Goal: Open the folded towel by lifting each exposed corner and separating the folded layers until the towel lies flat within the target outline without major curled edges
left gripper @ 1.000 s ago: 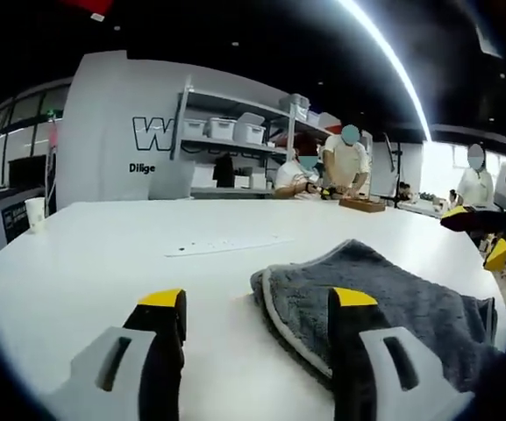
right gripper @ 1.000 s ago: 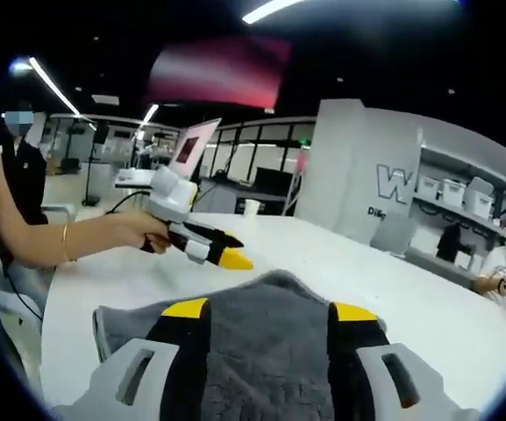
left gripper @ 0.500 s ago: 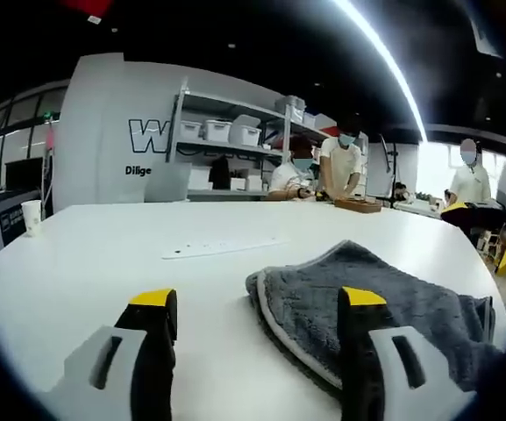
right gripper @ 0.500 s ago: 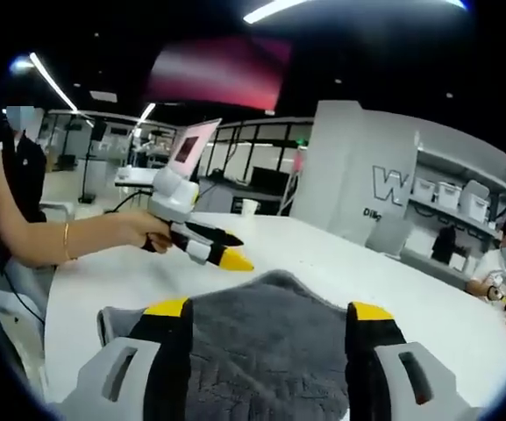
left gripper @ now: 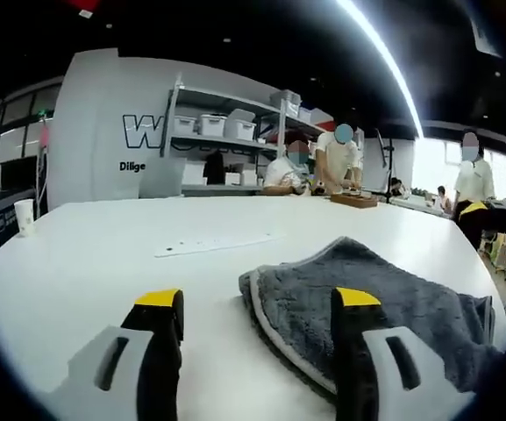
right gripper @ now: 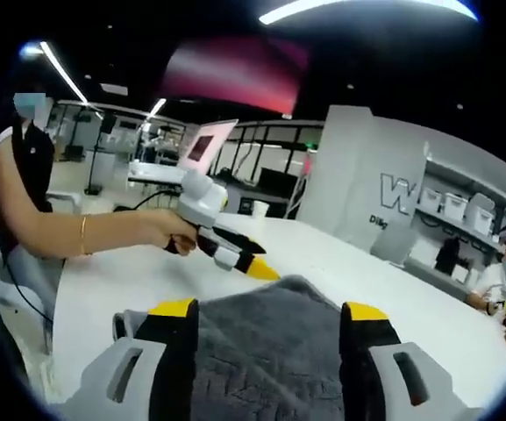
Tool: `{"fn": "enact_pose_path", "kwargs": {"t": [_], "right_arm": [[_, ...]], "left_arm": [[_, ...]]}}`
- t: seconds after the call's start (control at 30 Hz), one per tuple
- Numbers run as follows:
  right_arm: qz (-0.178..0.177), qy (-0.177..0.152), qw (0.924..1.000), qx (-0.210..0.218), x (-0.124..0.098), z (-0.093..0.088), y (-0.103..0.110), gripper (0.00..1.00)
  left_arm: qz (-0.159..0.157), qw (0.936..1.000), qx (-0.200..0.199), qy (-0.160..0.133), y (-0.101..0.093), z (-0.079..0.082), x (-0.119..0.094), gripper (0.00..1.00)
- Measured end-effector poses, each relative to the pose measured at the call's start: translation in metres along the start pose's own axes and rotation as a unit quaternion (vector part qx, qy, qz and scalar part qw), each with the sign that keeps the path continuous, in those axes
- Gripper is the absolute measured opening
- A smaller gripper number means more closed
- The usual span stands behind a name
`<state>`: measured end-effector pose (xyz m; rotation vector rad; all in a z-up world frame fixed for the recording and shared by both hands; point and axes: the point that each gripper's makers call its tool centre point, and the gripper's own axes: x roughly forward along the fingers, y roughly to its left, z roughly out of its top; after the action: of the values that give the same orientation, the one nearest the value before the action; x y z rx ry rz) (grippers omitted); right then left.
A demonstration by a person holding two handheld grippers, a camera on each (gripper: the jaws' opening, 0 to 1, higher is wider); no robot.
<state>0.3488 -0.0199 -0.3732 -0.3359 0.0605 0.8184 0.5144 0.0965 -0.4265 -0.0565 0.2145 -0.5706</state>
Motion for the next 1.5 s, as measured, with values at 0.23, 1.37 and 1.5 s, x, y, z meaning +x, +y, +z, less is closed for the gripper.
{"fn": "enact_pose_path", "kwargs": {"t": [0.23, 1.37, 1.5], "right_arm": [[0.014, 0.004, 0.9998, -0.011, 0.007, -0.003, 0.019, 0.56], [0.101, 0.029, 0.9901, -0.092, 0.021, -0.014, 0.105, 0.46], [0.109, 0.042, 0.9868, -0.112, 0.023, -0.023, 0.113, 0.42]], "left_arm": [[-0.008, 0.9998, -0.018, 0.003, -0.001, -0.007, 0.007, 0.61], [-0.029, 0.9979, -0.056, 0.016, -0.013, -0.021, 0.023, 0.56], [-0.033, 0.9976, -0.056, 0.021, -0.017, -0.025, 0.024, 0.54]]}}
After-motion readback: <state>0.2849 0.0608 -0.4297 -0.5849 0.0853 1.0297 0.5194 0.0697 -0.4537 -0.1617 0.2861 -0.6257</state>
